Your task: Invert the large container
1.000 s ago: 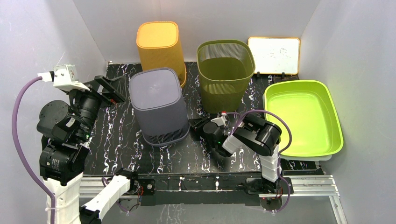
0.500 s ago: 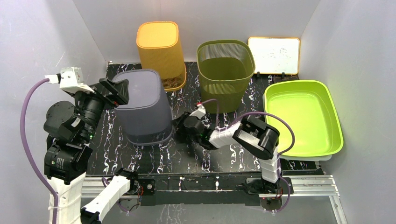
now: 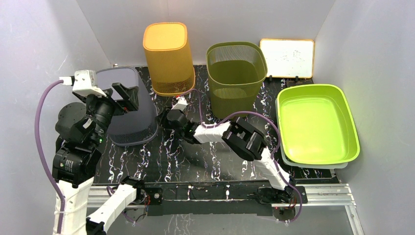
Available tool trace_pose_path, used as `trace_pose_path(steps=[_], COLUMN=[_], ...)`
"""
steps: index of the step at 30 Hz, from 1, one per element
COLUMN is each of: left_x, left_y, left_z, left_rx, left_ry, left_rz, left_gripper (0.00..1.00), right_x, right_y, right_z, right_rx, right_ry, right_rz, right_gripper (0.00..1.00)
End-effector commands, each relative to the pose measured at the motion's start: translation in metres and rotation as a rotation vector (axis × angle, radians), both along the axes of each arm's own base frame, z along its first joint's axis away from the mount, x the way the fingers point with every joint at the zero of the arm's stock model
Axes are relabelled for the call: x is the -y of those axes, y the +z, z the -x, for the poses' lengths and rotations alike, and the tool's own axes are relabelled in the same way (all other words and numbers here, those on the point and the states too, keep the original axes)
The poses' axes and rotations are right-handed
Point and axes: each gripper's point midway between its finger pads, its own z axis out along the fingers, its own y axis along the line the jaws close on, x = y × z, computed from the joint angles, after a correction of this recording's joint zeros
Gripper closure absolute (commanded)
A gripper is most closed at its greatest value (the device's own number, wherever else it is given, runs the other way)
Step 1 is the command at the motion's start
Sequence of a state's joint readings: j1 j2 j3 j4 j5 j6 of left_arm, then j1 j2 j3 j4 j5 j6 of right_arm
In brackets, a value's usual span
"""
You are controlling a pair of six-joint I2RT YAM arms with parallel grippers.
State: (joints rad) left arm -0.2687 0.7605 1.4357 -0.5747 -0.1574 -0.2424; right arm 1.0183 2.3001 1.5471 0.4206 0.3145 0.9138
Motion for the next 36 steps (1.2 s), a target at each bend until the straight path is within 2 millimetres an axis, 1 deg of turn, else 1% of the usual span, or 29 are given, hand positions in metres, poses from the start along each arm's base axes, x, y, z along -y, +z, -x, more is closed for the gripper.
trace_pose_path(steps=[1, 4, 5, 6, 8, 10, 12, 14, 15, 16, 17, 18, 19, 21, 24, 26, 27, 29, 30, 32, 33, 36], left_x=[0.000, -0.001, -0.001, -0.002, -0.003, -0.004, -0.004, -0.002, -0.002, -0.002, -0.001, -0.001, 0.000, -0.001, -0.005, -0.005, -0.005, -0.005, -0.006, -0.007, -0.008, -0.008], left_y=[-0.016, -0.027, -0.030, -0.032, -0.035, -0.038, -0.041, -0.045, -0.047, -0.048, -0.049, -0.050, -0.049, -0.046, -0.040, -0.038, -0.039, -0.040, -0.041, -0.042, -0.042, -0.042], left_z=[-0.008, -0.013, -0.015, -0.016, -0.018, -0.020, -0.022, -0.025, -0.027, -0.028, -0.028, -0.028, -0.028, -0.026, -0.022, -0.019, -0.017, -0.014, -0.013, -0.010, -0.009, -0.008], left_rx=[-0.046, -0.084, -0.094, -0.102, -0.114, -0.122, -0.123, -0.127, -0.131, -0.135, -0.136, -0.137, -0.134, -0.122, -0.106, -0.095, -0.093, -0.088, -0.088, -0.091, -0.091, -0.091], left_ry=[0.005, 0.021, 0.026, 0.032, 0.045, 0.053, 0.058, 0.057, 0.058, 0.056, 0.056, 0.053, 0.050, 0.051, 0.059, 0.058, 0.057, 0.053, 0.052, 0.053, 0.054, 0.052], left_rz=[-0.038, -0.038, -0.040, -0.040, -0.038, -0.034, -0.028, -0.029, -0.029, -0.030, -0.031, -0.031, -0.032, -0.034, -0.038, -0.035, -0.032, -0.029, -0.029, -0.037, -0.041, -0.045], left_gripper=[0.02, 0.02, 0.02, 0.02, 0.02, 0.02, 0.02, 0.02, 0.02, 0.02, 0.02, 0.02, 0.02, 0.02, 0.02, 0.02, 0.02, 0.02, 0.02, 0.02, 0.02, 0.02], right_x=[0.017, 0.031, 0.034, 0.039, 0.044, 0.043, 0.038, 0.026, 0.019, 0.013, 0.007, 0.000, -0.006, -0.018, -0.037, -0.050, -0.059, -0.076, -0.082, -0.089, -0.091, -0.089], right_y=[0.046, 0.056, 0.063, 0.060, 0.061, 0.062, 0.060, 0.062, 0.064, 0.068, 0.070, 0.075, 0.078, 0.083, 0.084, 0.082, 0.075, 0.075, 0.075, 0.076, 0.084, 0.092], right_z=[-0.008, 0.006, 0.014, 0.023, 0.042, 0.063, 0.085, 0.105, 0.113, 0.120, 0.126, 0.132, 0.136, 0.141, 0.134, 0.124, 0.118, 0.104, 0.095, 0.071, 0.057, 0.017], right_rx=[0.151, 0.188, 0.197, 0.189, 0.204, 0.216, 0.220, 0.215, 0.213, 0.210, 0.203, 0.194, 0.189, 0.185, 0.176, 0.173, 0.164, 0.157, 0.152, 0.145, 0.148, 0.164], right_ry=[0.010, 0.068, 0.098, 0.124, 0.155, 0.195, 0.244, 0.304, 0.335, 0.360, 0.386, 0.407, 0.430, 0.450, 0.440, 0.422, 0.423, 0.422, 0.411, 0.373, 0.351, 0.290], right_rz=[0.111, 0.190, 0.205, 0.242, 0.291, 0.311, 0.303, 0.263, 0.234, 0.196, 0.158, 0.104, 0.066, 0.014, -0.021, -0.031, -0.028, -0.036, -0.037, -0.049, -0.074, -0.126], right_gripper=[0.67, 0.66, 0.66, 0.65, 0.65, 0.64, 0.61, 0.50, 0.48, 0.43, 0.36, 0.25, 0.04, 0.02, 0.02, 0.02, 0.02, 0.02, 0.02, 0.02, 0.02, 0.02])
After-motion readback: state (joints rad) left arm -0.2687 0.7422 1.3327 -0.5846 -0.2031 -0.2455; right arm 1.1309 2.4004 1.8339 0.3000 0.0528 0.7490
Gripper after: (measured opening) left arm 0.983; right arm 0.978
